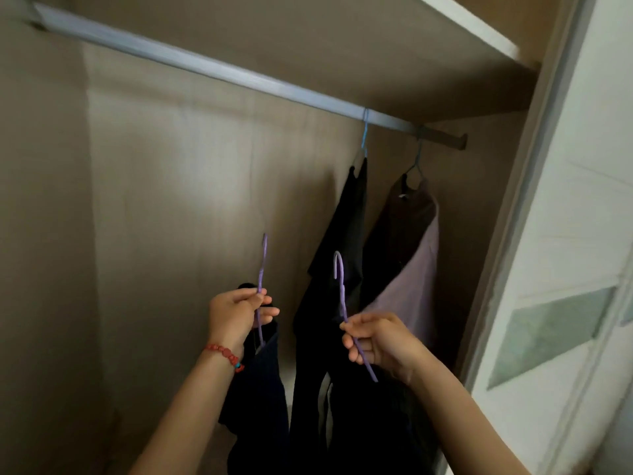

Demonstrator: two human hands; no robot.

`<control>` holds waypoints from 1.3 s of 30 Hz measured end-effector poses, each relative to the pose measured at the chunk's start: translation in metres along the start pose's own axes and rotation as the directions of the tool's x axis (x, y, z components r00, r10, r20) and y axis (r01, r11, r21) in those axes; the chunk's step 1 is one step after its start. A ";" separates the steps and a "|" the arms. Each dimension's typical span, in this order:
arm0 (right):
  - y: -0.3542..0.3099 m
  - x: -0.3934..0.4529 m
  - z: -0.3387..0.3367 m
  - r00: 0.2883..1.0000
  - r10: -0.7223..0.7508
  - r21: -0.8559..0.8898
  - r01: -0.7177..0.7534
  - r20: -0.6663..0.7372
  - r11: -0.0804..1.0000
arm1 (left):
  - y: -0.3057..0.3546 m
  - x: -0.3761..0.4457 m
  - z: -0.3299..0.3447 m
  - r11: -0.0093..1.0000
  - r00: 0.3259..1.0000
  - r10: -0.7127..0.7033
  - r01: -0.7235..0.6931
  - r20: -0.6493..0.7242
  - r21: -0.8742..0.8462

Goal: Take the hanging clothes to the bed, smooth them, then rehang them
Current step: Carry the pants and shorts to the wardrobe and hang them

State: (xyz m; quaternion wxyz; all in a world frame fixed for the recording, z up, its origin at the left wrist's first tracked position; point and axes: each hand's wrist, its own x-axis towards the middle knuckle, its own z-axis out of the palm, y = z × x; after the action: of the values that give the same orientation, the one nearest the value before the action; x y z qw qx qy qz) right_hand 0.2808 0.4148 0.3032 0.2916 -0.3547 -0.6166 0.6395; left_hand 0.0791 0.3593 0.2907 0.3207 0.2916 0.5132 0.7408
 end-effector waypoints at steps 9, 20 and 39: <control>-0.067 0.068 0.032 0.981 -0.074 0.108 0.055 0.178 0.993 | 0.072 0.033 -0.008 0.984 0.981 0.173 -0.169 -0.084 0.055; -0.140 0.133 0.099 0.941 -0.166 0.231 0.098 0.295 0.968 | 0.148 0.093 -0.044 0.964 0.958 0.260 -0.251 -0.123 0.085; -0.275 0.178 0.141 0.829 -0.481 0.314 0.393 0.285 0.864 | 0.280 0.145 -0.059 0.912 0.927 0.373 -0.362 -0.023 0.194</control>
State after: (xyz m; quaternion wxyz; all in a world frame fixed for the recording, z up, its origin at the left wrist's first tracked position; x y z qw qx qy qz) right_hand 0.0457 0.4957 0.5589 0.3564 -0.0440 -0.6411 0.6783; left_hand -0.1058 0.3631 0.5527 0.1316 0.3896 0.5254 0.7449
